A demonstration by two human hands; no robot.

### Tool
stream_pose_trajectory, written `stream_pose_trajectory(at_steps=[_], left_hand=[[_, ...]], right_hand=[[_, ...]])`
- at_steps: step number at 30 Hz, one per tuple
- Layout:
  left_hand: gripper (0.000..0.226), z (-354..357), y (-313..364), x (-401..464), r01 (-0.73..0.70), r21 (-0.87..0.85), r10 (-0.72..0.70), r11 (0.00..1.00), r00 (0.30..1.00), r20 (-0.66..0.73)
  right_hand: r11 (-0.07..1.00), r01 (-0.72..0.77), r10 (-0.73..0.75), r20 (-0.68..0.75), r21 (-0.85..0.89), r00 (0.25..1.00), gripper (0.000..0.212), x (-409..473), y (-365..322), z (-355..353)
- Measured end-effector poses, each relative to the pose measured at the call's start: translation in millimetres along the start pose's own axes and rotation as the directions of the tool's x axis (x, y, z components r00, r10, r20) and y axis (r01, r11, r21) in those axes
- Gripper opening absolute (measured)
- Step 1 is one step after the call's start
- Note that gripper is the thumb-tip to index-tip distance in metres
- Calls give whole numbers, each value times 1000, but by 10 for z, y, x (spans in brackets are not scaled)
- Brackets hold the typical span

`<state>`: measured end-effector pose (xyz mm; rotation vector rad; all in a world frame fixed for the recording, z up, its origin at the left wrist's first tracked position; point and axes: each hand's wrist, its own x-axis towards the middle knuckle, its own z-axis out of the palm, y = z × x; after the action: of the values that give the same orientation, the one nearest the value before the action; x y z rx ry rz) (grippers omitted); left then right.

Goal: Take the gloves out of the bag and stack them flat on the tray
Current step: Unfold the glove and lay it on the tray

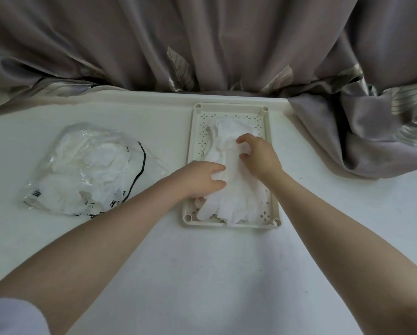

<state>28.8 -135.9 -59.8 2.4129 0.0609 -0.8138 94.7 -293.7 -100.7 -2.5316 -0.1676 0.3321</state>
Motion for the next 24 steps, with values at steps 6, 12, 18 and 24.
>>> stream_pose_trajectory(at_steps=[6, 12, 18, 24], left_hand=[[36, 52, 1, 189, -158, 503, 331, 849, 903, -275], [62, 82, -6, 460, -90, 531, 255, 842, 935, -246], [101, 15, 23, 605, -18, 530, 177, 848, 952, -251], [119, -98, 18, 729, 57, 555, 21, 830, 991, -134]], right_hand=[[994, -16, 6, -97, -108, 995, 20, 103, -3, 9], [975, 16, 27, -187, 222, 982, 16, 219, -54, -117], [769, -231, 290, -2, 596, 957, 29, 306, 20, -108], [984, -107, 96, 87, 142, 992, 64, 238, 96, -80]])
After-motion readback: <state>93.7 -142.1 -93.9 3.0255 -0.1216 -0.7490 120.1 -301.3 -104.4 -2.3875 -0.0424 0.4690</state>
